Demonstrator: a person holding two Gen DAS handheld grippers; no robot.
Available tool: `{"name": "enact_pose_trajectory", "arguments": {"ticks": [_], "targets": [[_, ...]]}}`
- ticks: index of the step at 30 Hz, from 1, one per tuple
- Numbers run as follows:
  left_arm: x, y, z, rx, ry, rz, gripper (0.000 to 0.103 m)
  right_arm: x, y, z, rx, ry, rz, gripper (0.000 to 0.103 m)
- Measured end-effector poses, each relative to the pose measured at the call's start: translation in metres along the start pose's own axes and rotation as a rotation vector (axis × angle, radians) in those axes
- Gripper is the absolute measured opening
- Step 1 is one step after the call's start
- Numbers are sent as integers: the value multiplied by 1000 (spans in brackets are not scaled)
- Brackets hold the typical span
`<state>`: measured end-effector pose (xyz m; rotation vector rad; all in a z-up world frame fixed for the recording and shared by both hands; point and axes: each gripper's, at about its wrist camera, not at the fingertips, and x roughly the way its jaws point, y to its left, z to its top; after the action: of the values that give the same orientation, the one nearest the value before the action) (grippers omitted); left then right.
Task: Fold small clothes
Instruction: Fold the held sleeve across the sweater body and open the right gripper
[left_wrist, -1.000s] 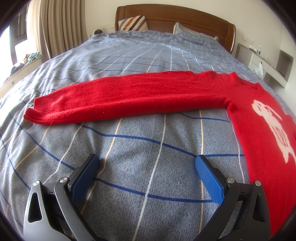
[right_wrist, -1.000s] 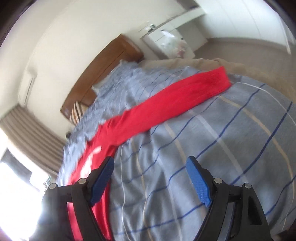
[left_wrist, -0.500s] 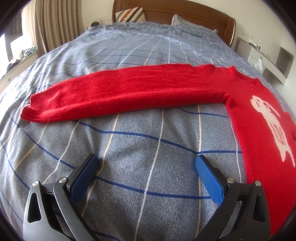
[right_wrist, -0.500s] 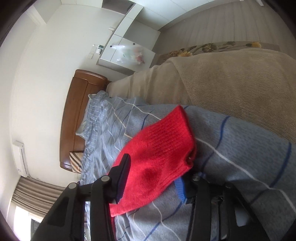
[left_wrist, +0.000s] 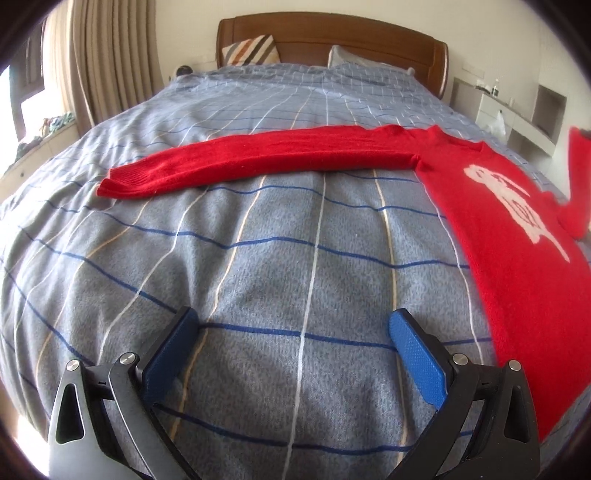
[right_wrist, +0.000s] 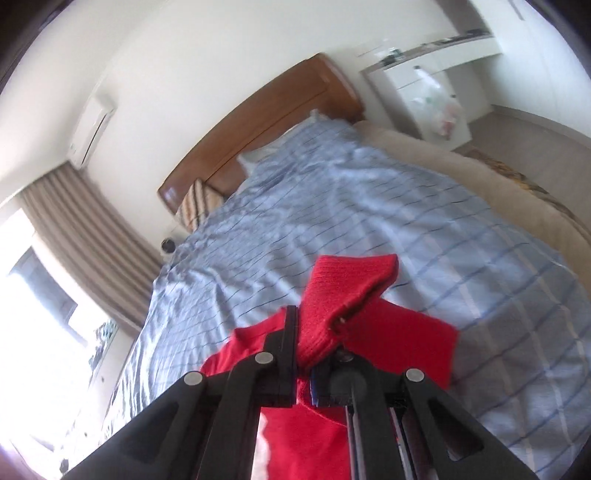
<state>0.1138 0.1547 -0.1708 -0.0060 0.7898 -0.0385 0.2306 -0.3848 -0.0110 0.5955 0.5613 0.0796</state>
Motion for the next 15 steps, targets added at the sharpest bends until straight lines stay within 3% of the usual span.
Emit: {"name": "enact_pose_trajectory", "arguments": {"ticks": [6,8,9,10,15], "targets": [[7,1,2,-2,-13,-13,103,113,123,-78,-191,155,37,9],[6,1,1,-3,-20,-12,103,148,144,-112,-202,221,44,28],[6,0,1,-2,-23,-10,103,166,151,-128,-200,281,52,59],[6,0,1,-1,-26,-9,103,179,156,-145,-192,334,53,75],[6,-5,-3,7,-46,13,103,174,165,-193,-223,371,89,75]]}}
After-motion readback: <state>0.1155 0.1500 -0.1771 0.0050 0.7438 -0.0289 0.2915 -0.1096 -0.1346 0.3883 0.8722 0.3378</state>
